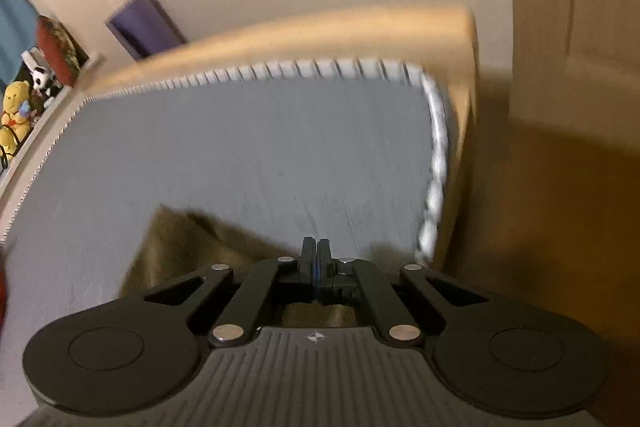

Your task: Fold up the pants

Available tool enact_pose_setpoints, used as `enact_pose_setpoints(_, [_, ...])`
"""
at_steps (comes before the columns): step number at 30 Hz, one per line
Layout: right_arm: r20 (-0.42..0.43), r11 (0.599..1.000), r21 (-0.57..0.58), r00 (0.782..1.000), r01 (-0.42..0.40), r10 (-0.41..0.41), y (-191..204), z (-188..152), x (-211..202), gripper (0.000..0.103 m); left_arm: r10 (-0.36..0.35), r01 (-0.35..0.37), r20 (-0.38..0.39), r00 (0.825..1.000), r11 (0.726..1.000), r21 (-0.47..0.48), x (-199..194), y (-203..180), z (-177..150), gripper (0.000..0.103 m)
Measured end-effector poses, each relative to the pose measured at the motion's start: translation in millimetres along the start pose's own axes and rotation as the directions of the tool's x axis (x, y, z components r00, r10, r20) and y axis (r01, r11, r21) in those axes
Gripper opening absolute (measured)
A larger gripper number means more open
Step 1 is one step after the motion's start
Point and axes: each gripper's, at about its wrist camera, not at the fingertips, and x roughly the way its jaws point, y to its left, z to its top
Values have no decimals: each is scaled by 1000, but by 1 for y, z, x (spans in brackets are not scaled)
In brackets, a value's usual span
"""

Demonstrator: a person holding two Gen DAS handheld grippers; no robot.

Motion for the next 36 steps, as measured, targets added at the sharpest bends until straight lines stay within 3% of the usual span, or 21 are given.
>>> enact_pose_setpoints(2, [-25, 999, -6, 999, -41, 41, 1, -3, 7, 5, 7, -7, 9, 1000, 1000, 2, 0, -1, 2, 10])
enact_pose_setpoints(3, [-48, 997, -21, 996, -75, 74, 5, -5, 9, 12, 11, -11, 14, 1000, 1000, 2, 0, -3, 2, 15])
enact_pose_setpoints(4, [-75, 993, -37, 992, -108, 105, 9, -7, 11, 30, 10, -10, 19, 1000, 1000, 2, -1, -3, 2, 20])
enact_pose_setpoints(6, [-104, 991, -76, 989, -114, 106, 17, -11, 17, 49, 12, -12, 24, 1000, 1000, 5, -1, -3, 2, 24])
enact_pose_setpoints(8, [-129, 994, -71, 989, -78, 68, 20, -13, 31, 49, 15, -15, 13, 1000, 1000, 14, 2, -2, 2, 25])
enact_pose_setpoints(12, [-163, 995, -35, 983, -95, 88, 28, -18, 49, 49, 38, -38, -5, 999, 999, 35, 9, -2, -2, 25])
enact_pose_setpoints(14, [-144, 995, -36, 985, -97, 90, 32, -15, 50, 34, 35, -35, -3, 999, 999, 27, 11, 0, -4, 25])
enact_pose_setpoints(15, [-130, 995, -32, 988, -94, 89, 33, -14, 51, 14, 35, -35, -2, 999, 999, 19, 10, 2, -5, 20])
enact_pose_setpoints(16, [-110, 996, -27, 990, -90, 87, 35, -12, 50, 13, 38, -38, 1, 999, 999, 11, 9, 4, -5, 12])
enact_pose_setpoints(18, [-42, 996, -6, 995, -88, 88, 37, -5, 32, 12, 48, -48, 23, 999, 999, -10, 3, 10, -2, 9])
enact_pose_setpoints(21, [51, 986, 49, 987, -158, 155, 41, 8, -10, 12, 22, -20, 65, 998, 999, -37, -12, 18, 1, 9])
enact_pose_setpoints(23, [85, 989, 52, 988, -136, 132, 39, 10, -34, 12, -21, 23, 67, 998, 999, -35, -18, 19, 2, 9])
enact_pose_setpoints(26, [27, 997, 79, 999, 23, -25, 25, 3, -33, 12, -84, 84, 6, 996, 996, 23, -11, 6, -4, 8])
enact_pose_setpoints(30, [-99, 989, 26, 984, 148, -145, 7, -10, 11, 13, -75, 77, -27, 997, 992, 101, -8, -11, -7, 8])
enact_pose_setpoints(32, [-92, 990, 7, 986, 143, -142, 8, -9, 15, 19, -108, 108, -4, 994, 992, 73, -20, -4, -4, 9])
enact_pose_setpoints(36, [43, 987, -94, 991, 128, -125, 28, -4, -5, 35, -147, 146, 24, 989, 988, 47, -36, 3, -9, 8])
